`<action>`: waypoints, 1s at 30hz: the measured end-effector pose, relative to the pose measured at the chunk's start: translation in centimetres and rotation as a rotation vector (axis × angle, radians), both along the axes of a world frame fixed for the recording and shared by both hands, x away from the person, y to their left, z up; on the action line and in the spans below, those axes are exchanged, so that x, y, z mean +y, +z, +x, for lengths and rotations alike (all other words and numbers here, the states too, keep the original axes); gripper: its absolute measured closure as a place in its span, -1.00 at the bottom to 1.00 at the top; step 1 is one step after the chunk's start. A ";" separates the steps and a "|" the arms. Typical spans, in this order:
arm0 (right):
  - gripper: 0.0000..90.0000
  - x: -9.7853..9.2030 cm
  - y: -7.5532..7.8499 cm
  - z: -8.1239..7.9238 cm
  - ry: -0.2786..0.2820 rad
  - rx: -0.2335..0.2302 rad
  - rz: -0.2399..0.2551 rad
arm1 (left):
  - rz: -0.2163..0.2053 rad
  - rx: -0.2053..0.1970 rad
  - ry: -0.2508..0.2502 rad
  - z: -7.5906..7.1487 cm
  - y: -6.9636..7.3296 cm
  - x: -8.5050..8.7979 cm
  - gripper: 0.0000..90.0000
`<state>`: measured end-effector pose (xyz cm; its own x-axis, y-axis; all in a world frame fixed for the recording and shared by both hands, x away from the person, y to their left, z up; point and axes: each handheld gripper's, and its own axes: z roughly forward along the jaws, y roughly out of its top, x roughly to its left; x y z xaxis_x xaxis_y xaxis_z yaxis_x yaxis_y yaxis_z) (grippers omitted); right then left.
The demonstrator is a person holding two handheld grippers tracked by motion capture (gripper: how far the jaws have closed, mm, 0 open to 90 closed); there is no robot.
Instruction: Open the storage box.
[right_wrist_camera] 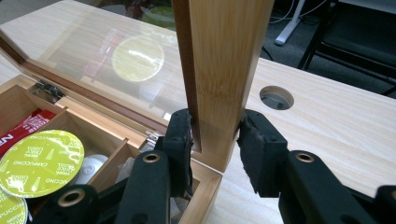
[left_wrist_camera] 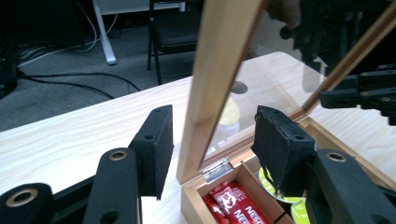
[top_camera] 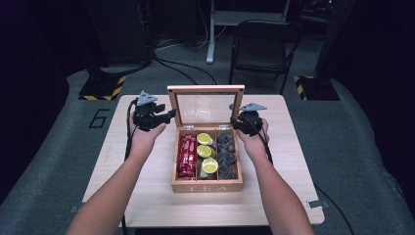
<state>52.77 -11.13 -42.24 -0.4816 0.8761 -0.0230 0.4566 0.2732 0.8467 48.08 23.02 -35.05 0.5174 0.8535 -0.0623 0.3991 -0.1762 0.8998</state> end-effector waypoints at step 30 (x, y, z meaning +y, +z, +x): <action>0.43 0.0 0.3 1.1 -0.016 0.047 0.019 | 0.020 0.039 -0.033 -1.3 -0.7 -0.5 0.04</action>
